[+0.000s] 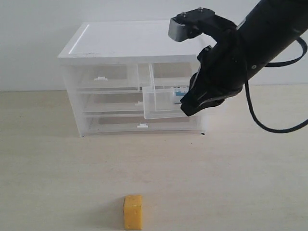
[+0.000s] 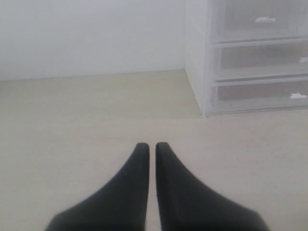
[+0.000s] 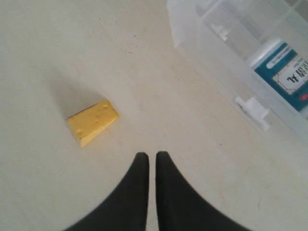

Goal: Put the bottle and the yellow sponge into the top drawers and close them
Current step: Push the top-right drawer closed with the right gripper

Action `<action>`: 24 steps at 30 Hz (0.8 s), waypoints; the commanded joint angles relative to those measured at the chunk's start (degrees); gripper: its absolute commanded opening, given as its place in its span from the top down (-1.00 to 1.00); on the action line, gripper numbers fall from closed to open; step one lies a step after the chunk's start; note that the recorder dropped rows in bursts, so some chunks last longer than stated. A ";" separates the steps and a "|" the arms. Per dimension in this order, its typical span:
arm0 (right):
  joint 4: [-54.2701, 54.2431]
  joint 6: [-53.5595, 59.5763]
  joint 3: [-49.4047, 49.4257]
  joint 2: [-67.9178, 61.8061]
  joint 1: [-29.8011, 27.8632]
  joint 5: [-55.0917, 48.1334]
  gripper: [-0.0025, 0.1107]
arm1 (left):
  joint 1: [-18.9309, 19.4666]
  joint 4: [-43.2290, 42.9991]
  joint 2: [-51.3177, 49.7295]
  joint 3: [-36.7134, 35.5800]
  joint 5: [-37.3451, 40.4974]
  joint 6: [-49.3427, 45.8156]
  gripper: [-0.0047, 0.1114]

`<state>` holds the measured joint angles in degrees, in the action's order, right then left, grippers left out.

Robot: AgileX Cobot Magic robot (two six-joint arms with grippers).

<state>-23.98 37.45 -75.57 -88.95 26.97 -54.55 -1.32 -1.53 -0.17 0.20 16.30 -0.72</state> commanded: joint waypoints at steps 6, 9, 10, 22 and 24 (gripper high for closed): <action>0.38 -1.58 1.94 -4.47 2.21 11.12 0.93 | 0.10 0.44 0.17 -0.20 -0.44 -0.19 0.85; 0.28 -1.58 1.94 -6.02 2.21 16.50 0.93 | 0.10 0.44 0.17 -0.20 -0.44 -0.19 0.85; 0.38 -1.58 1.94 -6.45 2.21 18.35 0.93 | 0.10 0.44 0.17 -0.20 -0.44 -0.19 0.85; -0.91 -3.24 1.63 -8.98 2.21 29.37 0.93 | 0.10 0.44 0.17 -0.20 -0.44 -0.19 0.85; -0.91 -3.24 1.63 -8.98 2.21 29.02 0.93 | 0.10 0.44 0.17 -0.20 -0.44 -0.19 0.85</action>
<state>-24.65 34.49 -73.68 -98.05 29.13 -26.65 -1.32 -1.53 -0.17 0.20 16.30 -0.72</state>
